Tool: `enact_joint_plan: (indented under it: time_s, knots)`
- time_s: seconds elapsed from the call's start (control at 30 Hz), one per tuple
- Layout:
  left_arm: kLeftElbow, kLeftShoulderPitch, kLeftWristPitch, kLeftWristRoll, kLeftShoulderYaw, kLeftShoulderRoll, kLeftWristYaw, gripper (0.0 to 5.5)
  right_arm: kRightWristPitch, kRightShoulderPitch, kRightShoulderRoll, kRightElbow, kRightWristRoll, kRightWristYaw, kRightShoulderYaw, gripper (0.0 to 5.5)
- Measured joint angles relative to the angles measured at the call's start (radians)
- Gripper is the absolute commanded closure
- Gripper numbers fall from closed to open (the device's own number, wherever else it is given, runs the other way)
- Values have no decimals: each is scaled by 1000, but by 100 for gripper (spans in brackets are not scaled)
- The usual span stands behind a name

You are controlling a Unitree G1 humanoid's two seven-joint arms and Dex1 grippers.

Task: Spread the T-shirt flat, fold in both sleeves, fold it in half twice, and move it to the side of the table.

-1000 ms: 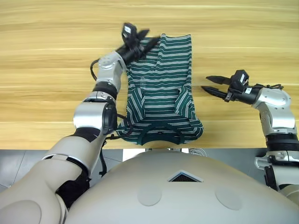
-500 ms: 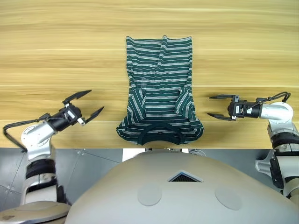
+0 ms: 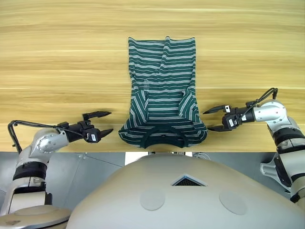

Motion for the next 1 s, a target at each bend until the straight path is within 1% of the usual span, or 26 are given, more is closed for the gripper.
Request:
enact_joint_plan:
  time_s: [0.23, 0.57, 0.63, 0.73, 0.77, 0.8, 0.9, 0.93, 1.0]
  knots:
    - [63, -65, -46, 32, -143, 2, 125, 172, -4, 0, 34, -37, -33, -114, 47, 204]
    - [84, -145, -79, 88, -291, 13, 239, 172, 17, -1, 75, -48, -27, -179, 102, 204]
    - [85, -154, -81, 106, -311, 21, 273, 170, 38, -2, 77, -49, -4, -164, 114, 233]
    - [83, -171, -87, 138, -338, 29, 316, 170, 54, -5, 77, -51, 13, -133, 131, 299]
    - [78, -176, -88, 160, -344, 34, 339, 170, 57, -5, 77, -53, 20, -124, 136, 316]
    - [72, -182, -88, 184, -355, 41, 370, 170, 63, -4, 77, -57, 27, -110, 143, 345]
    - [47, -199, -88, 252, -374, 56, 436, 170, 75, -3, 77, -61, 45, -88, 153, 394]
    - [38, -210, -88, 286, -386, 61, 469, 170, 77, -2, 77, -64, 46, -82, 157, 421]
    - [13, -229, -85, 353, -409, 68, 527, 170, 83, -1, 76, -72, 48, -71, 164, 460]
